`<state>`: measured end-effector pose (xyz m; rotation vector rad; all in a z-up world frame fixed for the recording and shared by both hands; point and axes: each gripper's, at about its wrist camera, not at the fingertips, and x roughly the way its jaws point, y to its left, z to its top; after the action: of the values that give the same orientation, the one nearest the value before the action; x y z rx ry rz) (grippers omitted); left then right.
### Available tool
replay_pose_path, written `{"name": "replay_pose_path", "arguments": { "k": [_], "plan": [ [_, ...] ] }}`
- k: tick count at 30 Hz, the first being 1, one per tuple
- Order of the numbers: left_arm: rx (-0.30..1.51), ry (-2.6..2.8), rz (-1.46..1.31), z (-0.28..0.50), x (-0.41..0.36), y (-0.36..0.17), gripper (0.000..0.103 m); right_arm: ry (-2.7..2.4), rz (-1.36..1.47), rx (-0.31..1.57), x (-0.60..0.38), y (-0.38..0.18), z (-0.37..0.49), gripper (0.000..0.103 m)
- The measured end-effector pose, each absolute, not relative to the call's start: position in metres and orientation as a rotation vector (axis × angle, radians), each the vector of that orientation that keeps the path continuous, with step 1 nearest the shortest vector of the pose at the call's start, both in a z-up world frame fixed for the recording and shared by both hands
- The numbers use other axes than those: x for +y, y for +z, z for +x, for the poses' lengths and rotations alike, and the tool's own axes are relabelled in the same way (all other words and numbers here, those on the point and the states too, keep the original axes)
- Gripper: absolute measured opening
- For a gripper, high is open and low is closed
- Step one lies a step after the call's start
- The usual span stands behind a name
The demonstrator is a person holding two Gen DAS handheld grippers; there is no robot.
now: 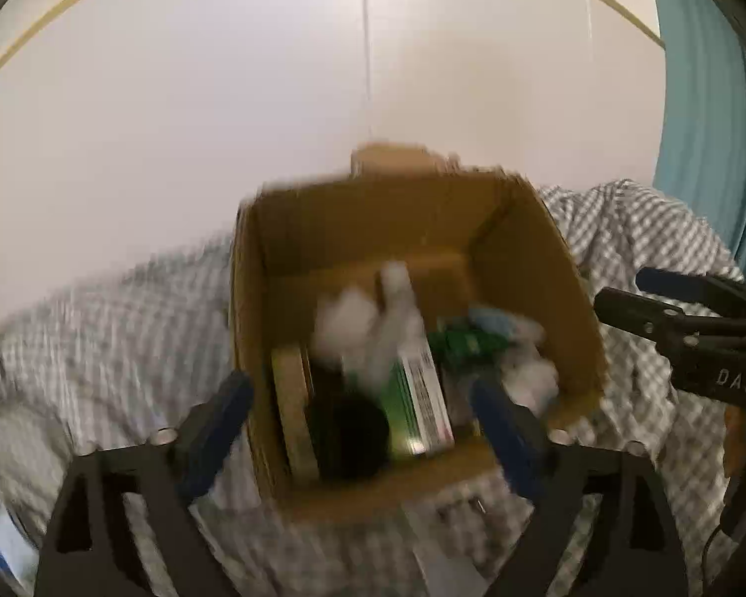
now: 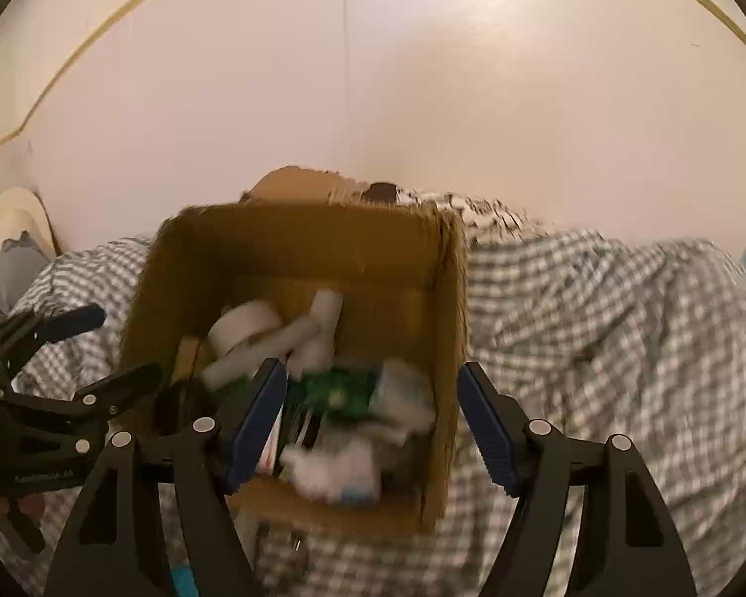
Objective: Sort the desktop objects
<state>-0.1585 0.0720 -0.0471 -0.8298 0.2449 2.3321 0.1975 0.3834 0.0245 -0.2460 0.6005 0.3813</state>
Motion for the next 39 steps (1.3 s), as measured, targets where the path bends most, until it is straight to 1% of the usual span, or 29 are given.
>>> {"name": "replay_pose_path", "arguments": {
  "k": [7,9,11,12,15,19,23,26,30,32,33,36,38,39],
  "plan": [
    [0.148,2.311,-0.972,-0.120,0.065,-0.122,0.099,0.337,-0.167,0.779,0.347,-0.048,0.144,0.074],
    [0.172,2.207,-1.074,-0.112,0.071,-0.149,0.099,0.334,-0.186,0.818,0.344,-0.064,0.133,0.074],
    [0.240,2.118,-1.202,-0.105,0.068,-0.173,0.099,0.337,-0.203,0.834,0.342,-0.070,0.124,0.074],
    [0.243,2.092,-1.271,-0.103,0.063,-0.180,0.099,0.339,-0.208,0.833,0.340,-0.070,0.121,0.074],
    [0.207,2.000,-1.358,-0.087,0.047,-0.183,0.099,0.342,-0.180,0.825,0.336,-0.066,0.124,0.074],
    [0.389,1.999,-1.315,-0.060,0.052,-0.182,0.099,0.350,-0.158,0.844,0.332,-0.073,0.127,0.074],
    [0.463,2.045,-1.354,-0.068,0.065,-0.187,0.099,0.347,-0.155,0.869,0.331,-0.081,0.130,0.074],
    [0.449,2.096,-1.406,-0.082,0.059,-0.188,0.099,0.348,-0.142,0.869,0.328,-0.081,0.129,0.074],
    [0.337,2.192,-1.370,-0.097,0.039,-0.170,0.098,0.348,-0.137,0.878,0.327,-0.084,0.131,0.074],
    [0.319,2.210,-1.330,-0.105,0.031,-0.160,0.083,0.357,-0.141,0.886,0.330,-0.087,0.132,0.074],
    [0.320,2.200,-1.328,-0.108,0.030,-0.158,0.073,0.366,-0.141,0.889,0.332,-0.088,0.132,0.074],
    [0.336,2.168,-1.345,-0.118,0.029,-0.159,0.071,0.401,-0.168,0.891,0.345,-0.091,0.131,0.073],
    [0.336,2.149,-1.366,-0.118,0.029,-0.163,0.070,0.430,-0.199,0.898,0.360,-0.095,0.130,0.064],
    [0.339,2.146,-1.369,-0.116,0.028,-0.166,0.068,0.450,-0.223,0.909,0.371,-0.099,0.130,0.062]
  ]
}}
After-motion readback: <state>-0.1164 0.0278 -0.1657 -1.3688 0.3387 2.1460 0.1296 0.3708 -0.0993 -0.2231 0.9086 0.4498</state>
